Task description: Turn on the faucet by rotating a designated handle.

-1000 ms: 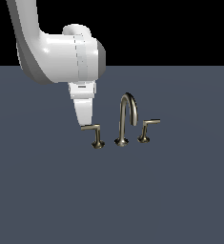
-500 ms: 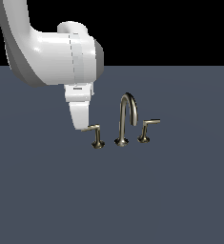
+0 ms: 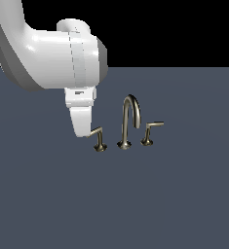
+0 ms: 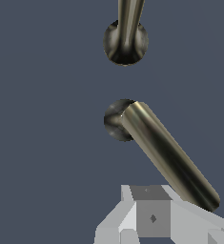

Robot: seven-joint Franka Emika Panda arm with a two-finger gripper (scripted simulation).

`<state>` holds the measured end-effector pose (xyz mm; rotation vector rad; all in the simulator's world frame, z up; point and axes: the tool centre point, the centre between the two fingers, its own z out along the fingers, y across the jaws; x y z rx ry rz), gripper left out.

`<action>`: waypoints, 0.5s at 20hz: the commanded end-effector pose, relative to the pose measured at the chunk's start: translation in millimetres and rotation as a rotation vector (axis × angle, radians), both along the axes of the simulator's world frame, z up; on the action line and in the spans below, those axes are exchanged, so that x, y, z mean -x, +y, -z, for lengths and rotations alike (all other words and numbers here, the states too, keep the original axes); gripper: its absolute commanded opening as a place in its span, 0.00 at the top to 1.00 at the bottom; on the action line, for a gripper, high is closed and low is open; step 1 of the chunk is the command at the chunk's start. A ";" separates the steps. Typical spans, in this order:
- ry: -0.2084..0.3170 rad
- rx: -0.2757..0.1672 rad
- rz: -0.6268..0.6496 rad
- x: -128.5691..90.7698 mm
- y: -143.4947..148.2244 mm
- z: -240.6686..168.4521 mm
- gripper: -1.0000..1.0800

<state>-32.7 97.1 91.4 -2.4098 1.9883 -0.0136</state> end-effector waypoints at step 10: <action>0.012 0.004 -0.004 26.4 -19.3 0.3 1.00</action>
